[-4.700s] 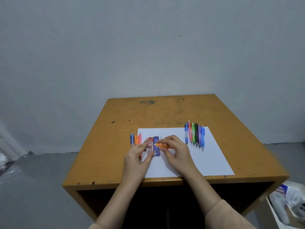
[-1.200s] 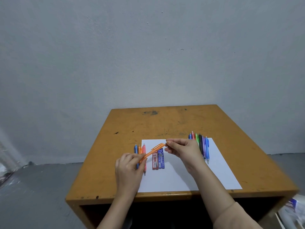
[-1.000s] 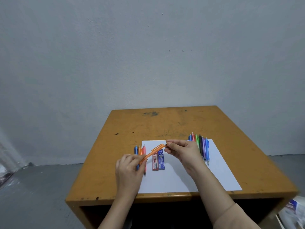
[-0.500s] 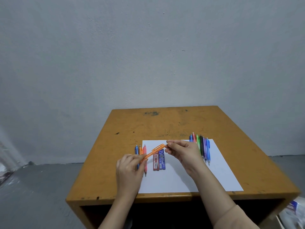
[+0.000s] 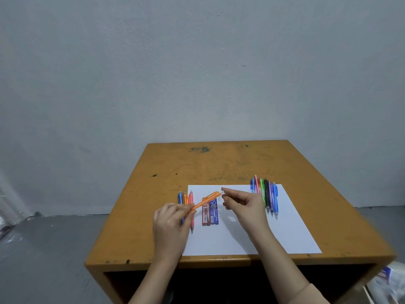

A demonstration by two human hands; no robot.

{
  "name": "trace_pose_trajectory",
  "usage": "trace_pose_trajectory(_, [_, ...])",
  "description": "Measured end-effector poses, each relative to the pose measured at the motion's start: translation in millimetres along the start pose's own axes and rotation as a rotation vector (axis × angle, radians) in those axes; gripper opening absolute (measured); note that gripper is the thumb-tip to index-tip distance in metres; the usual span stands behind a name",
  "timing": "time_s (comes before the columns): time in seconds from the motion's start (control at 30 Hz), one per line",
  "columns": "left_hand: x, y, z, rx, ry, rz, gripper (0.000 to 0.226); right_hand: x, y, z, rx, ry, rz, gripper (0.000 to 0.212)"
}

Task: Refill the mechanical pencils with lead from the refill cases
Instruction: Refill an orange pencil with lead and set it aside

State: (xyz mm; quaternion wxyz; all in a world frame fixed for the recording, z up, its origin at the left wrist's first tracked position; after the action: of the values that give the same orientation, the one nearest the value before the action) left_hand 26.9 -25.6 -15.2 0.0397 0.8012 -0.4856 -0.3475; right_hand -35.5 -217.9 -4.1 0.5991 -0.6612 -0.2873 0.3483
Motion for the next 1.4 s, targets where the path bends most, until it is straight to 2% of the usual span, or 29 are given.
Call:
trace_pose_trajectory(0.1, [1, -1, 1, -0.005, -0.004, -0.026, 0.017, 4, -1, 4, -0.085, -0.009, 0.123, 0.033])
trace_pose_trajectory(0.3, [3, -5, 2, -0.011, -0.030, -0.034, 0.020, 6, -5, 4, -0.162, -0.001, 0.248, 0.035])
trace_pose_trajectory(0.67, [0, 0, 1, 0.004, -0.004, -0.071, 0.015, -1, -3, -6, -0.134, 0.012, 0.241, 0.031])
trace_pose_trajectory(0.8, [-2, 1, 0, -0.011, 0.001, -0.066, 0.032, -2, -8, -17, -0.146, 0.019, 0.274, 0.031])
trace_pose_trajectory(0.97, [-3, 2, 1, -0.017, 0.003, -0.074, 0.018, 5, -4, -34, -0.112, -0.032, 0.376, 0.032])
trace_pose_trajectory(1.17, [-3, 3, 1, -0.022, -0.007, -0.092, 0.018, 19, 12, -49, -0.050, -0.102, 0.549, 0.030])
trace_pose_trajectory(1.4, [-2, 4, 0, -0.012, -0.025, -0.093, 0.022, 20, 29, -49, 0.003, -0.067, 0.501, 0.024])
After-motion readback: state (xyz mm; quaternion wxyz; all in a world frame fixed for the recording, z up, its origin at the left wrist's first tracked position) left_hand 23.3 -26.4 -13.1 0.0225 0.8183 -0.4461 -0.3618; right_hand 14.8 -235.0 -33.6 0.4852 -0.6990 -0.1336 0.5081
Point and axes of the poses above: each hand's wrist, its own z-axis away from the middle knuckle, its own x-axis out of the palm, y = z × x, the point moved 7 cm from there along -z, towards the middle knuckle, and after that the axes turned 4 degrees about x, right-handed, at the moved point
